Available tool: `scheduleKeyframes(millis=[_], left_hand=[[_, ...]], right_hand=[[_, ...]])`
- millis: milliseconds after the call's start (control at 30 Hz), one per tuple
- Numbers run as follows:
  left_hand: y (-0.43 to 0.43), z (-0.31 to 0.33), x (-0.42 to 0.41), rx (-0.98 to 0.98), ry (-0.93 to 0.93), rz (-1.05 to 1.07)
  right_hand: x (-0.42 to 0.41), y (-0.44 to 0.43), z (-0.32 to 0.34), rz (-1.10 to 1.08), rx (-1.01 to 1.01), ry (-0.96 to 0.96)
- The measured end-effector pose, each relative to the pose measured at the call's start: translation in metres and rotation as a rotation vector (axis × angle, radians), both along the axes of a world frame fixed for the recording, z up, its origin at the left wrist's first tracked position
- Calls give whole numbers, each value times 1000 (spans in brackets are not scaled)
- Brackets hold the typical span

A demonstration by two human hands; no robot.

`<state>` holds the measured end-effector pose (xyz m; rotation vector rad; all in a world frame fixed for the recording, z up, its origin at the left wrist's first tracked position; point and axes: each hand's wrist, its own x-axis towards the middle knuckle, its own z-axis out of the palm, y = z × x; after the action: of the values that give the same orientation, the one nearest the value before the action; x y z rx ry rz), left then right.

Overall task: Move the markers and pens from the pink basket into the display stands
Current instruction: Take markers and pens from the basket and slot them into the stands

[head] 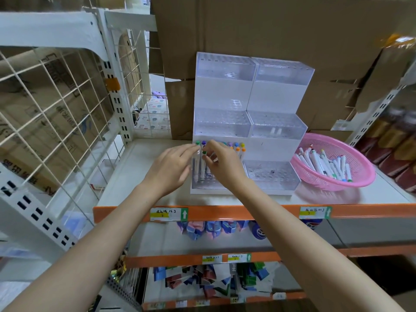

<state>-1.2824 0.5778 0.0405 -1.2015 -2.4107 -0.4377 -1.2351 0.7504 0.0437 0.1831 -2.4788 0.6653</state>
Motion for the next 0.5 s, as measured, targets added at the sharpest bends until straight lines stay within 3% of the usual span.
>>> scheduleKeyframes(millis=[200,500], left_hand=[[10,12,2,38,34,9],[83,28,14,-67,71,-90]], right_hand=[[5,16,15,-56,291,116],[43,86,19,-266,308,-56]])
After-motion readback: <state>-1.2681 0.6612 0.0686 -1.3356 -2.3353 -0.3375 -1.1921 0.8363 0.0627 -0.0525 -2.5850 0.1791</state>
